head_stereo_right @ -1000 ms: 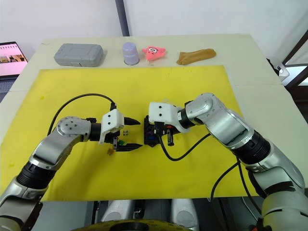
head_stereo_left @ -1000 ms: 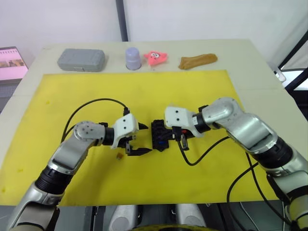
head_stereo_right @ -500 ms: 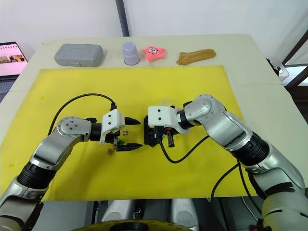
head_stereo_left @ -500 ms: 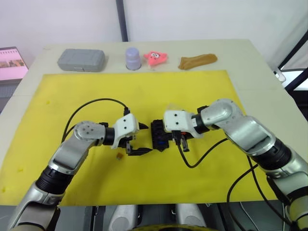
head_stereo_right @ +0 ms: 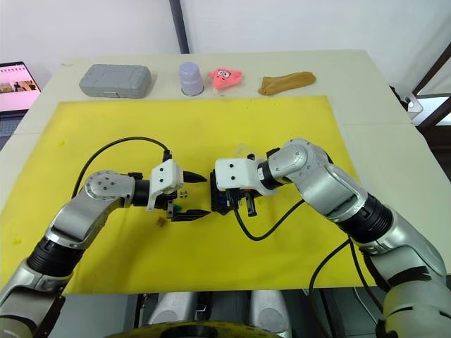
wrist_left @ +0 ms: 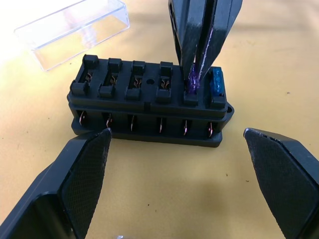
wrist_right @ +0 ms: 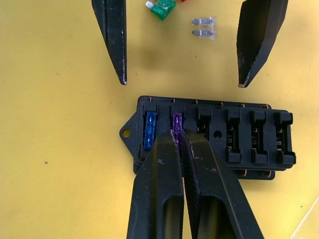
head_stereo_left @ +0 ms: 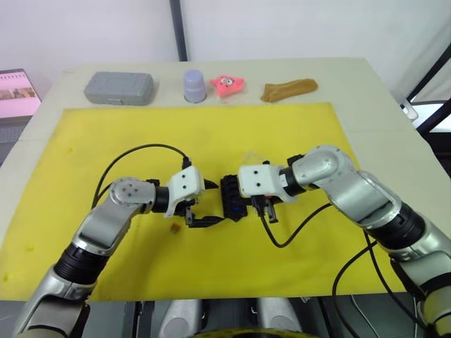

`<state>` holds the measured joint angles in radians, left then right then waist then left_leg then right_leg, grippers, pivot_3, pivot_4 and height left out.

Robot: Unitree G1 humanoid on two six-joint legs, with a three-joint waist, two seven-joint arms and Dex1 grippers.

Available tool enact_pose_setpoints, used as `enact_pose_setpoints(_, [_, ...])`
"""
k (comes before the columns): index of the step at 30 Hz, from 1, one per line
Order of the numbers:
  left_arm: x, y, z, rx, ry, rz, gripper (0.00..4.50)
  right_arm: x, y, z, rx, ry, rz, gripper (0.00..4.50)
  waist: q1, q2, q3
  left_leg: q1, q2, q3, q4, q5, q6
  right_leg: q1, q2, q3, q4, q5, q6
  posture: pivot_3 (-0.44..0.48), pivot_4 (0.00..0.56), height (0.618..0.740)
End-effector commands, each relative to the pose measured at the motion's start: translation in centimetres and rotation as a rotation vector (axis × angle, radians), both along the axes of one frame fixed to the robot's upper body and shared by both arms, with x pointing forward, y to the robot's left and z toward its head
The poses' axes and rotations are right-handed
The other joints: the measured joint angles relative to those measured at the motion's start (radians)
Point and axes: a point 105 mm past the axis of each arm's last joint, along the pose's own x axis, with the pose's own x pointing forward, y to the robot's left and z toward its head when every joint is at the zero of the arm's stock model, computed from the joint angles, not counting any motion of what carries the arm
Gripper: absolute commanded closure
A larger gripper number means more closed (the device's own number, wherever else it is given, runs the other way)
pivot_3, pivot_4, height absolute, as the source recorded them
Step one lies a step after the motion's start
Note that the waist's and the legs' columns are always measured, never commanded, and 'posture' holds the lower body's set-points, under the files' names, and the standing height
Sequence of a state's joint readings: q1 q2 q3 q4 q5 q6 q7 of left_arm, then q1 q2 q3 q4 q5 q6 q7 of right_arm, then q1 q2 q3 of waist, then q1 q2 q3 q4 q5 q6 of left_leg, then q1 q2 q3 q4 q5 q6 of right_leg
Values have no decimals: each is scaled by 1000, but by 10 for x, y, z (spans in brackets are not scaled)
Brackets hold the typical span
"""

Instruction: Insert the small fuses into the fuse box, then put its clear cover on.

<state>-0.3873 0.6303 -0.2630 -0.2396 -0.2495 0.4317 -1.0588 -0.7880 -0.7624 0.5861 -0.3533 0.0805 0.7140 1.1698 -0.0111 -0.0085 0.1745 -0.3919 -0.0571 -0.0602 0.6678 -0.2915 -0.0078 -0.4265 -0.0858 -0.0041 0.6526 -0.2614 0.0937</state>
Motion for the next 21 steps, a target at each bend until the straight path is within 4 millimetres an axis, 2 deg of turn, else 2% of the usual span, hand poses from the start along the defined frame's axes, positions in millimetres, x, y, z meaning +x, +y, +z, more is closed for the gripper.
enact_pose_setpoints(1, [-2,-4,9,-7,-42,-15,37,7,-7,-11,-56,11,-52,4500,0,0,0,0,0,0,0,0,0,0,0,0,0,0,0,0,150,731])
enact_pose_setpoints(11, [-1,-4,9,-10,-44,-14,37,7,-2,-9,-62,-7,-35,4500,-2,0,-1,1,0,0,0,0,0,0,0,0,1,0,0,0,150,731])
enact_pose_setpoints(18, [-1,-5,9,-10,-42,-14,37,5,-2,-1,-36,9,-40,4500,0,0,-1,1,0,0,0,0,0,0,0,0,1,0,0,0,150,731])
enact_pose_setpoints(21, [-1,-5,9,-10,-42,-15,0,4,-1,0,-33,11,-37,3422,0,0,-1,1,0,0,0,0,0,0,0,0,1,0,0,0,150,731])
